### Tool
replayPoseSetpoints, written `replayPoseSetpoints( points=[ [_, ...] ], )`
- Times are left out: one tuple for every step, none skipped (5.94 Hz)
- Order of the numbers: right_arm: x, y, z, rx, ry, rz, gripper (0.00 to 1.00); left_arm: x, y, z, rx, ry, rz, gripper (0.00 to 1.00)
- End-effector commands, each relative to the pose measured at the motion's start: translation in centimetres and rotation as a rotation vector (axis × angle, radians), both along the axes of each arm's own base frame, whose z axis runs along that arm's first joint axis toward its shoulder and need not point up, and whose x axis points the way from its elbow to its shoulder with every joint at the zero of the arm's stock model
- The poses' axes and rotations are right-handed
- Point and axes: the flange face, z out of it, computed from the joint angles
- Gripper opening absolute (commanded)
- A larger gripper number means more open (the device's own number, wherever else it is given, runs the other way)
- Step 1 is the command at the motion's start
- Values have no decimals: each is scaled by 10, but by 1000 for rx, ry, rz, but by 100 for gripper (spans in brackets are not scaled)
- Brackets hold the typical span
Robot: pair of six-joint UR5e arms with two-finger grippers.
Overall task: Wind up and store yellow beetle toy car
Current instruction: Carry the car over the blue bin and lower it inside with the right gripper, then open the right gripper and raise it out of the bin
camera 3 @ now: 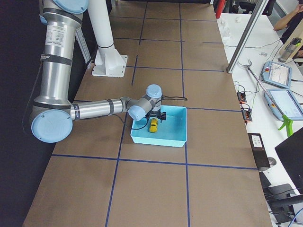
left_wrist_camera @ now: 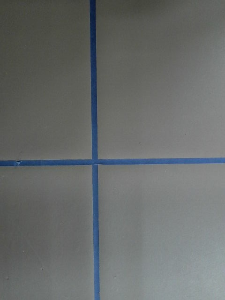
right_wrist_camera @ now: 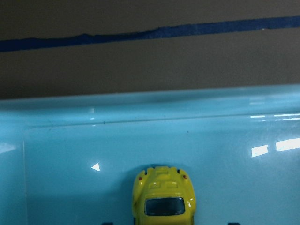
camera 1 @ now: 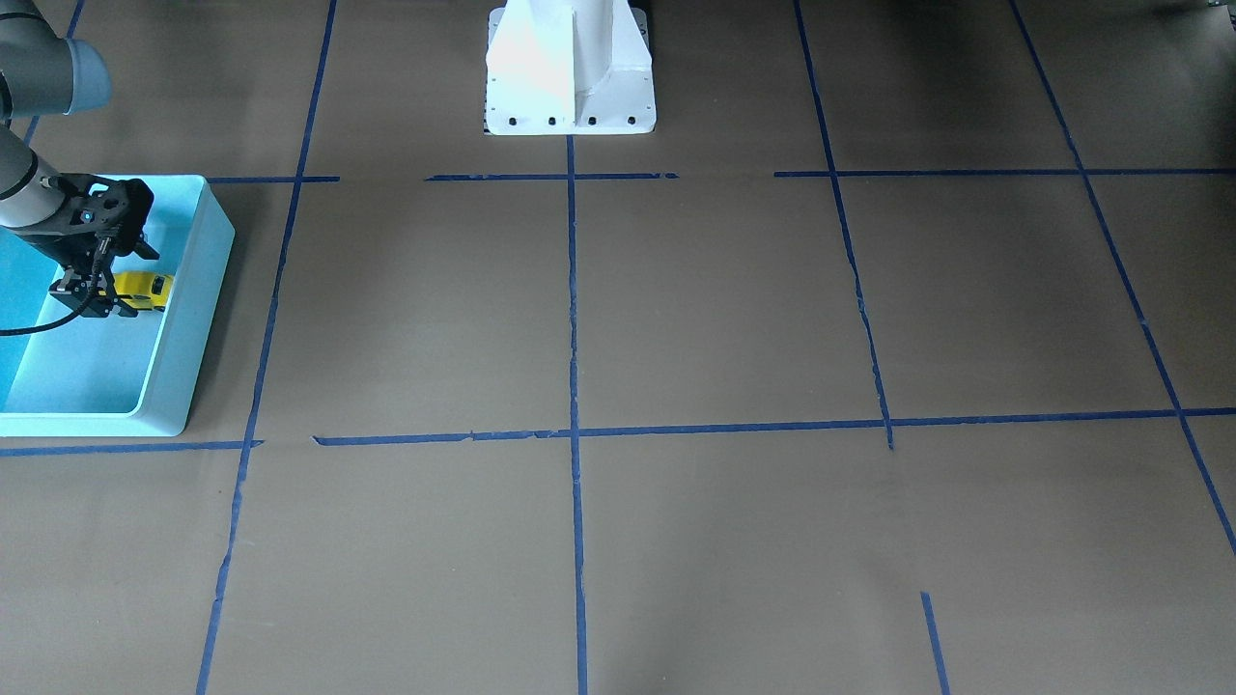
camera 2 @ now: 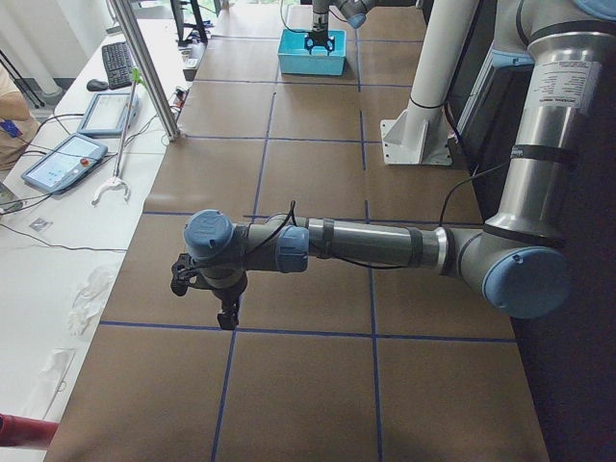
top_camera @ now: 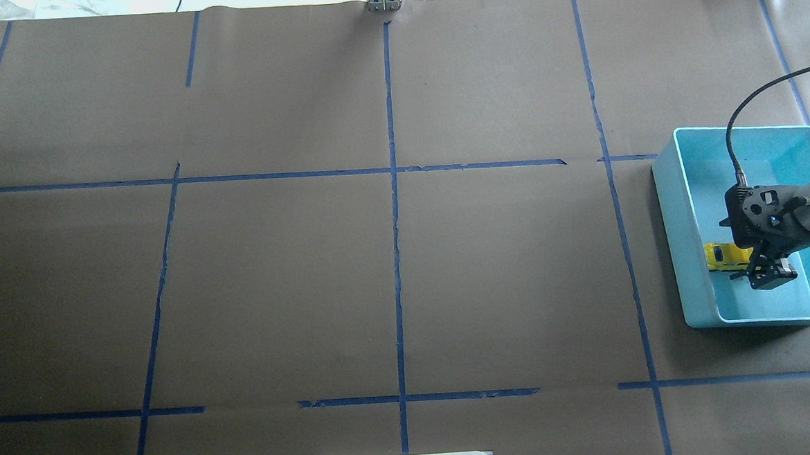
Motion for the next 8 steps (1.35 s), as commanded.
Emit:
replayPoseSetpoints(
  points=[
    [34,-1,-30,10,-29,54,100,0,0,0,1,-1,0,100],
    [80,-13,-46,-50,-59,125,100,0,0,-1,1,1,0,100],
    [140,-27,-46,-140,-96,230,100,0,0,0,1,1,0,100],
    [203,-18,-28,-206,-104,366,100,0,0,0,1,1,0,100],
    [242,-19,-20,-259,-100,478,100,0,0,0,0,-1,0,100],
    [267,-21,-17,-382,-93,593,100,0,1,1,-2,0,0,100],
    [273,-20,-7,-570,-93,723,100,0,1,1,-2,1,0,100],
    [281,-18,-4,-720,-113,856,100,0,1,1,-2,1,0,100]
  ],
)
